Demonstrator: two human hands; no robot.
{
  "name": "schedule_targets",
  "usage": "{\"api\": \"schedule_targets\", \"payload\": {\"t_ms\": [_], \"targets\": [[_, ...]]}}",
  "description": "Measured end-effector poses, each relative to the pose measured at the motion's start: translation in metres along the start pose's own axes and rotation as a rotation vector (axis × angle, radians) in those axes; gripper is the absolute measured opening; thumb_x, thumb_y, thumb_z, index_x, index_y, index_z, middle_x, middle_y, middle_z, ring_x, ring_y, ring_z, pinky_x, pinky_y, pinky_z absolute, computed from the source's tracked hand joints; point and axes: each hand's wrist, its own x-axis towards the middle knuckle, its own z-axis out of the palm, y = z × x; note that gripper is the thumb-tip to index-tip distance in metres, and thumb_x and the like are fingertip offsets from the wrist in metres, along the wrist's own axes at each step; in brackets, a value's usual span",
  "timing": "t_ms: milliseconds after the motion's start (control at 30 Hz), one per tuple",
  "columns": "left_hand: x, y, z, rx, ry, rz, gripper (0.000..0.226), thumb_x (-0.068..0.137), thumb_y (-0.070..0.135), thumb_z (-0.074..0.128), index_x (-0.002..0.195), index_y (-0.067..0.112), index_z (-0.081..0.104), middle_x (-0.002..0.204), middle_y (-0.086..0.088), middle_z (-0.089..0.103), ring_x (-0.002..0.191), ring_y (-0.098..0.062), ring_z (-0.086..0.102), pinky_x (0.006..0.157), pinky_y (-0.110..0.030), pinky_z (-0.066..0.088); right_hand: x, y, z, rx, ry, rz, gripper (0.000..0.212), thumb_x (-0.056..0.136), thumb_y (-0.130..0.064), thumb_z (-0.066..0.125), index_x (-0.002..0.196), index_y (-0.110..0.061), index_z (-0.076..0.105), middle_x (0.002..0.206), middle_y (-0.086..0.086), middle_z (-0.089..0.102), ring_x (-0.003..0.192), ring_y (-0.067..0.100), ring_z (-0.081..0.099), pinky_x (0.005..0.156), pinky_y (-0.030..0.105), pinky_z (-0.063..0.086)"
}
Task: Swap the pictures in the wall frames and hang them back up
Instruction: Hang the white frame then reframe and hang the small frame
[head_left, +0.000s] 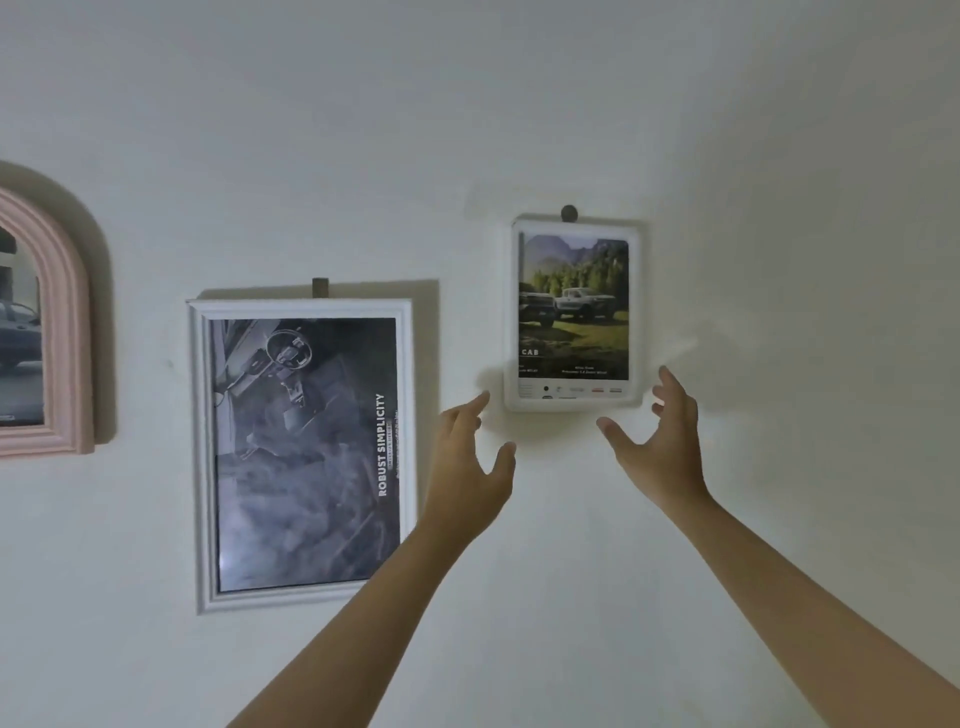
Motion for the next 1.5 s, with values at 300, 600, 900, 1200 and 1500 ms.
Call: {"api": "schedule_targets", "payload": {"t_ms": [300,600,900,1200,1500], "targets": [[0.042,-0.005,0.039,0.091,0.013,0.077,0.065,0.083,0.004,0.063,0.139,0.025,0.039,0.108,-0.002,0.051,0.097,-0.011,0.056,0.089,-0.021,0.047,0.044,0.027,0.007,0.079,-0.133,-0.022,0.101,0.07,-0.029,0.082,0.148,-0.023,0.019,0.124,0.001,0.035,0.117,0.022,0.047,0.1,0.041,0.046],[0.052,0.002,0.024,-0.004,-0.032,0.098,0.063,0.082,0.004,0.066,0.136,0.025,0.043,0.108,0.002,0.063,0.095,-0.012,0.061,0.077,-0.021,0.055,0.041,0.021,-0.006,0.151,-0.138,-0.062,0.094,0.069,-0.025,0.083,0.144,-0.027,0.026,0.121,-0.005,0.034,0.114,0.019,0.048,0.099,0.037,0.047],[0.011,0.033,-0.022,-0.136,-0.094,-0.055,0.064,0.082,0.004,0.067,0.131,0.037,0.042,0.1,0.011,0.061,0.092,-0.007,0.063,0.066,-0.013,0.053,-0.002,-0.021,-0.031,0.363,-0.241,-0.07,0.102,0.061,-0.017,0.086,0.141,-0.034,0.025,0.128,-0.006,0.049,0.113,0.014,0.055,0.082,0.027,0.056],[-0.135,0.012,-0.099,-0.168,-0.243,-0.323,0.067,0.076,-0.008,0.068,0.121,0.038,0.051,0.102,-0.001,0.066,0.098,-0.023,0.065,0.076,-0.031,0.058,-0.133,-0.064,-0.039,0.778,-0.179,0.044,0.056,0.09,-0.009,0.055,0.137,-0.035,0.037,0.11,0.0,0.07,0.096,0.019,0.069,0.069,0.034,0.06],[-0.229,0.022,-0.119,-0.042,-0.079,-0.531,0.043,0.082,0.019,0.069,0.118,0.037,0.055,0.12,0.016,0.058,0.112,0.002,0.055,0.095,-0.022,0.044,-0.286,-0.062,0.001,0.656,-0.262,0.167,0.05,0.091,-0.011,0.058,0.135,-0.031,0.045,0.065,0.01,0.064,0.048,0.017,0.048,0.047,0.027,0.043]]}}
